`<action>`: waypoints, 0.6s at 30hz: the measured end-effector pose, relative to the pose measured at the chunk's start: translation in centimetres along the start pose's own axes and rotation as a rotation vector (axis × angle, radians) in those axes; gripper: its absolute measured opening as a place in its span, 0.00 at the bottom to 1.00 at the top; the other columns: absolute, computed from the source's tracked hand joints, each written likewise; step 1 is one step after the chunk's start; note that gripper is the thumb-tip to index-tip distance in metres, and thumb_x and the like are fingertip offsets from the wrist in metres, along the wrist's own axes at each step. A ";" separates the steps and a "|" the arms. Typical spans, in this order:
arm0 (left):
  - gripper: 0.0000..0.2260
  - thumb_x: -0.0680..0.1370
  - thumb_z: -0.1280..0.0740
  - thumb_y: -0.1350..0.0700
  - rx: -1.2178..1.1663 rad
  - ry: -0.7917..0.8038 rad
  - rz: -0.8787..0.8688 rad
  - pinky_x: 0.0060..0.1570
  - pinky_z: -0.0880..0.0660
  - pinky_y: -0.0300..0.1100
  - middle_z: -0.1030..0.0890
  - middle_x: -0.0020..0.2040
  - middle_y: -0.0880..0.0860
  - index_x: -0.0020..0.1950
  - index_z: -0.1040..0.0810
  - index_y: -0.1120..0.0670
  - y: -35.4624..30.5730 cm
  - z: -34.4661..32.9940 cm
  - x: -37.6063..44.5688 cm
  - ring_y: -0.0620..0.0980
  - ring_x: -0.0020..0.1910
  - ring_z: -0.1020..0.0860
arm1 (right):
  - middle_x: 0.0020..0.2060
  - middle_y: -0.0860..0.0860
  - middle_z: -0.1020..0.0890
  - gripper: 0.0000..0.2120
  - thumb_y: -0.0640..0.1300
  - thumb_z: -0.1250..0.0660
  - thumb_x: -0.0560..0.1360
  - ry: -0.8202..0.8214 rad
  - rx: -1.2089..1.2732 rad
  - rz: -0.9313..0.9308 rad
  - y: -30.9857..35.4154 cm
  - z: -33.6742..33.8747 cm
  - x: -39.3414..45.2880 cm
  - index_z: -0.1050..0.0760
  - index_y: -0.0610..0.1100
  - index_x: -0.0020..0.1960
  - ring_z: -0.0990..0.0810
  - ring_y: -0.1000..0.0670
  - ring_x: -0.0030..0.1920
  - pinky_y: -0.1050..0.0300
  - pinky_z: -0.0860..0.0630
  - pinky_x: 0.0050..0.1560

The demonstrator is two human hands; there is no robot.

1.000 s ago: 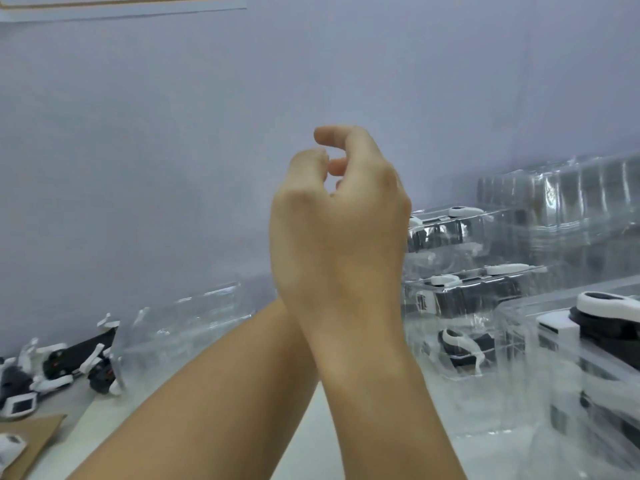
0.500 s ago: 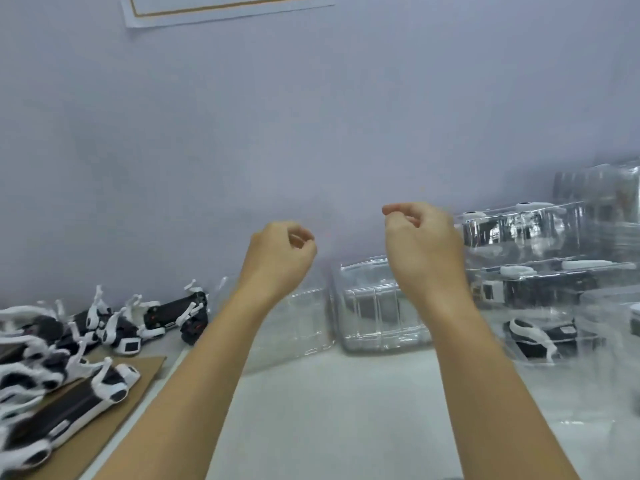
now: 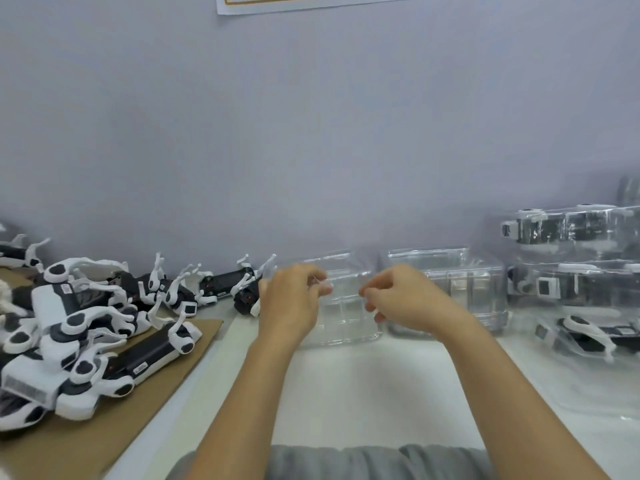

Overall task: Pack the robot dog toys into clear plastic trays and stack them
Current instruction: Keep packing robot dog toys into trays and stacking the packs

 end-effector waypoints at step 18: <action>0.07 0.79 0.29 0.56 -0.507 -0.369 0.051 0.40 0.29 0.30 0.19 0.43 0.43 0.44 0.21 0.44 0.0 6.6 1.1 0.42 0.42 0.22 | 0.59 0.52 0.20 0.17 0.51 0.37 0.80 0.046 -0.157 0.075 -1.6 -4.2 0.8 0.26 0.51 0.68 0.22 0.50 0.60 0.57 0.27 0.60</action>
Point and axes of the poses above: each hand's wrist, its own x-axis towards the middle knuckle, its own z-axis out of the back of the hand, y = z × x, the point moved 2 cm from there along x, towards the middle knuckle
